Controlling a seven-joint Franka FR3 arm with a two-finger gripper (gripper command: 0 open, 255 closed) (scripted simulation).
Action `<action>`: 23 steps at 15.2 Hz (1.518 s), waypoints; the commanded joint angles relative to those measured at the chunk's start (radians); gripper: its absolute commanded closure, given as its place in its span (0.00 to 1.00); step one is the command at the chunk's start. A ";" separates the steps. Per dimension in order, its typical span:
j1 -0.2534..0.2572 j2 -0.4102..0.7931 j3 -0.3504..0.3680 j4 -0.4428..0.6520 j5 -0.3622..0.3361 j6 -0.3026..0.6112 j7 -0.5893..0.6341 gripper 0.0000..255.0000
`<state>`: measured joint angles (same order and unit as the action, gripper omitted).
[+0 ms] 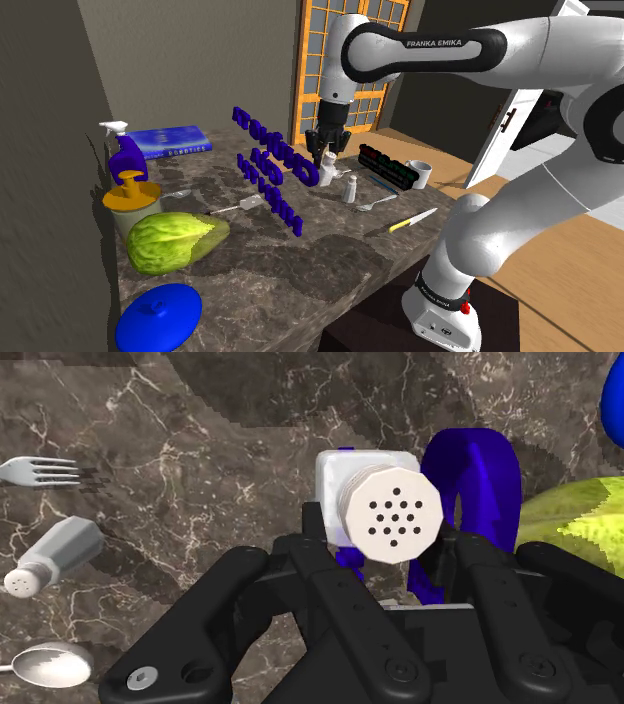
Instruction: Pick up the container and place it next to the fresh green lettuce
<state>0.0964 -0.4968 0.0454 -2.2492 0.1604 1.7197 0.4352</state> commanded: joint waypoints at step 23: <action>0.159 0.381 0.359 0.322 0.027 0.139 0.500 1.00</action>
<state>0.2550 -0.1199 0.4031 -1.9190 0.1889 1.8456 0.9353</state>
